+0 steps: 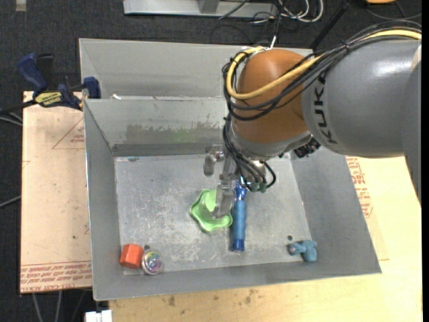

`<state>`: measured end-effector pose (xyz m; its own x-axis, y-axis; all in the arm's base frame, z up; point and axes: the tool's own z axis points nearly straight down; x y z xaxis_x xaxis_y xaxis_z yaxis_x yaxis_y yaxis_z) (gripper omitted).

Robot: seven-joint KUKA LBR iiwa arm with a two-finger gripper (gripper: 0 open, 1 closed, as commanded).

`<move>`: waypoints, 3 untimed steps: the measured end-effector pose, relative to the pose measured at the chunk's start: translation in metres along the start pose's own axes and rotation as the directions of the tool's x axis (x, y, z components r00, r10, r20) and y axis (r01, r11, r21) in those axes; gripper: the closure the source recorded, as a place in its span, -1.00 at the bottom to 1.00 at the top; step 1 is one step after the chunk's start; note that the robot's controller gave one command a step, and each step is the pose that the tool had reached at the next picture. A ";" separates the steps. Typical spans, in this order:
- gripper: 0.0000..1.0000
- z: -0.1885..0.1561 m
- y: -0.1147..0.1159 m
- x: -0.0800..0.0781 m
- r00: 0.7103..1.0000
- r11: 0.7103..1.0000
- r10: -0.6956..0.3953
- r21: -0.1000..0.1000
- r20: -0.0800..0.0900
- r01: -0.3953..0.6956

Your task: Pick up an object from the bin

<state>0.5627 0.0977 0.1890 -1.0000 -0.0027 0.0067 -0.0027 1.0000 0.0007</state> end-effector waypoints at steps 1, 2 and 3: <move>-1.00 0.117 -0.035 -0.014 0.913 0.913 -0.407 0.002 0.011 0.407; 1.00 0.113 -0.034 -0.015 0.913 0.914 -0.407 0.002 0.012 0.407; 1.00 0.028 -0.005 -0.030 0.907 0.908 -0.420 0.005 0.018 0.420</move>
Offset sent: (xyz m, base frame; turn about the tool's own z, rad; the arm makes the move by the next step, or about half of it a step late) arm 0.0113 -0.0363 -0.1190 -0.4219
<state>0.5921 0.0926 0.1606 -0.9064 -0.4223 -0.0124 -0.4223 0.9065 -0.0016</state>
